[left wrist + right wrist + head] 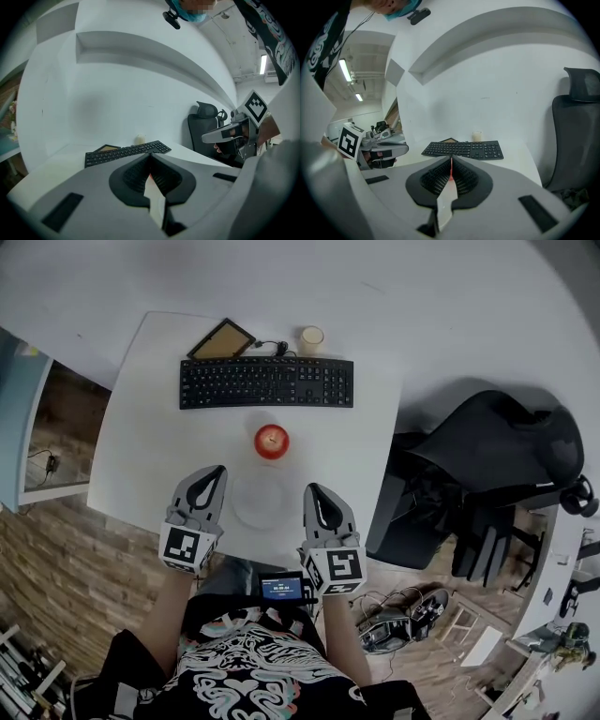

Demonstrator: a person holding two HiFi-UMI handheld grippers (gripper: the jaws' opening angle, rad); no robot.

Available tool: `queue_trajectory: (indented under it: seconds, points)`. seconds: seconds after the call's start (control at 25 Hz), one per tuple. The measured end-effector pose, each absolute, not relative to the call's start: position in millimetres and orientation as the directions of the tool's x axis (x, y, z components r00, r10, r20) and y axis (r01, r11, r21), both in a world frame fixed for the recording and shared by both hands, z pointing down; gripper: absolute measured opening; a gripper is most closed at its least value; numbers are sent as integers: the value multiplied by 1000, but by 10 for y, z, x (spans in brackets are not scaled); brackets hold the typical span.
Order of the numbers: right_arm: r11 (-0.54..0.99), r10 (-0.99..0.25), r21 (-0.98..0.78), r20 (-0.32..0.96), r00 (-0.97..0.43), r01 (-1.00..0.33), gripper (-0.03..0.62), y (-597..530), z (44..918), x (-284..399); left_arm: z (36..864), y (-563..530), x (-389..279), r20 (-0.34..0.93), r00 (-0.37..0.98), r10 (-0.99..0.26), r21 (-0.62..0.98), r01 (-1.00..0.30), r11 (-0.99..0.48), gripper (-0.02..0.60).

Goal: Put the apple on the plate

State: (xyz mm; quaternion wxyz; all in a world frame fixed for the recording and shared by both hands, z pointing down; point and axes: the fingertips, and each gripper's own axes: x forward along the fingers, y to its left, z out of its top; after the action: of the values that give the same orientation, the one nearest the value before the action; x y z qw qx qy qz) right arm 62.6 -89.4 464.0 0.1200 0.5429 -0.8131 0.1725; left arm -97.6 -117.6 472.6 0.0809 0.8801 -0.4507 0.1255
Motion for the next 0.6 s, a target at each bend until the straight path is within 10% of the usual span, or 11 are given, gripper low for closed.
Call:
queue_trajectory:
  seconds: [0.6]
  points:
    - [369,-811,-177,419,-409,-912,31,-1344,5068,636,5133,-1538,-745,334,594,-732,42,-785,-618,14]
